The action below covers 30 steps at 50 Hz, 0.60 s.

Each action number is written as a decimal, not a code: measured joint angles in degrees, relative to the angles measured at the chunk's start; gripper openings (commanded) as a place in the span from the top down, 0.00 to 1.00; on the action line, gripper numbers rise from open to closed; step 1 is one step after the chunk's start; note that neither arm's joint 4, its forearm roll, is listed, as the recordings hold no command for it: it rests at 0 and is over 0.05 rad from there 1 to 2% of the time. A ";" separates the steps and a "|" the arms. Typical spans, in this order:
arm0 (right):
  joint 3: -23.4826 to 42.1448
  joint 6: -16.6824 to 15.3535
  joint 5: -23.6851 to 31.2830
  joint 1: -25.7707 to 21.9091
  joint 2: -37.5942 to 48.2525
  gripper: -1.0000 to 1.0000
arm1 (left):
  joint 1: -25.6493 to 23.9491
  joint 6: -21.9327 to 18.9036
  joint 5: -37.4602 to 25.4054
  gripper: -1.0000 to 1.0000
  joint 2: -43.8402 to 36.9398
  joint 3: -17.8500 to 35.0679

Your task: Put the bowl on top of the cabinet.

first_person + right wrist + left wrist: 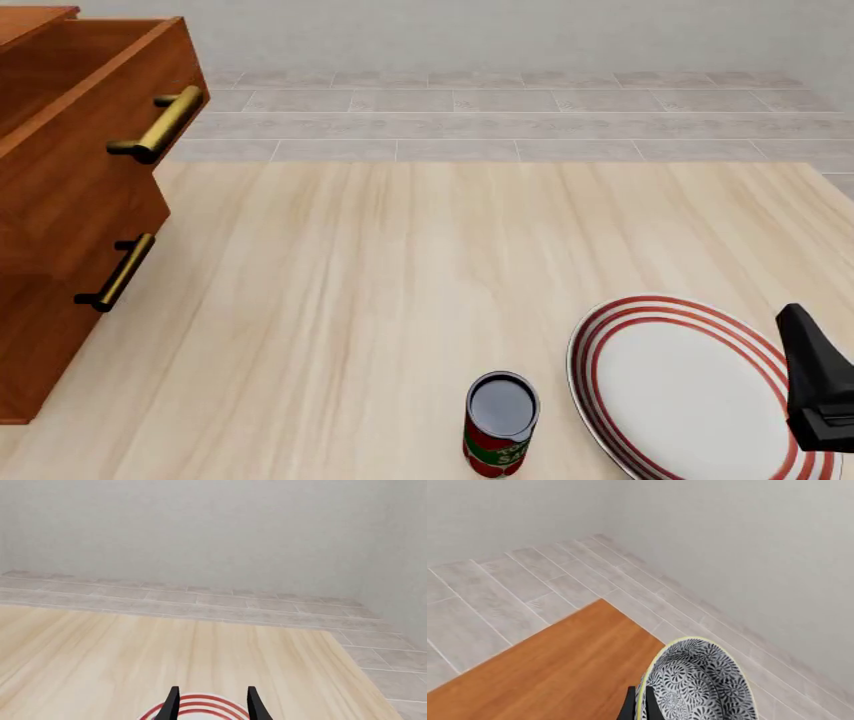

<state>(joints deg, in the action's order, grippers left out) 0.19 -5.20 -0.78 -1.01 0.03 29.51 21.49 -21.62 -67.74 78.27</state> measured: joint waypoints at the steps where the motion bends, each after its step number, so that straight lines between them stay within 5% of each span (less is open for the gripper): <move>1: 0.00 -0.01 0.00 -0.01 0.00 0.00 | 0.14 0.00 0.01 1.00 -0.09 0.08; 30: 0.03 -0.08 0.09 -0.08 0.00 0.00 | 3.85 -0.14 0.73 1.00 -2.64 1.45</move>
<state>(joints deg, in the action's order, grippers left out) 0.22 -5.28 -0.69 -1.08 0.03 33.36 21.35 -20.89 -70.37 79.71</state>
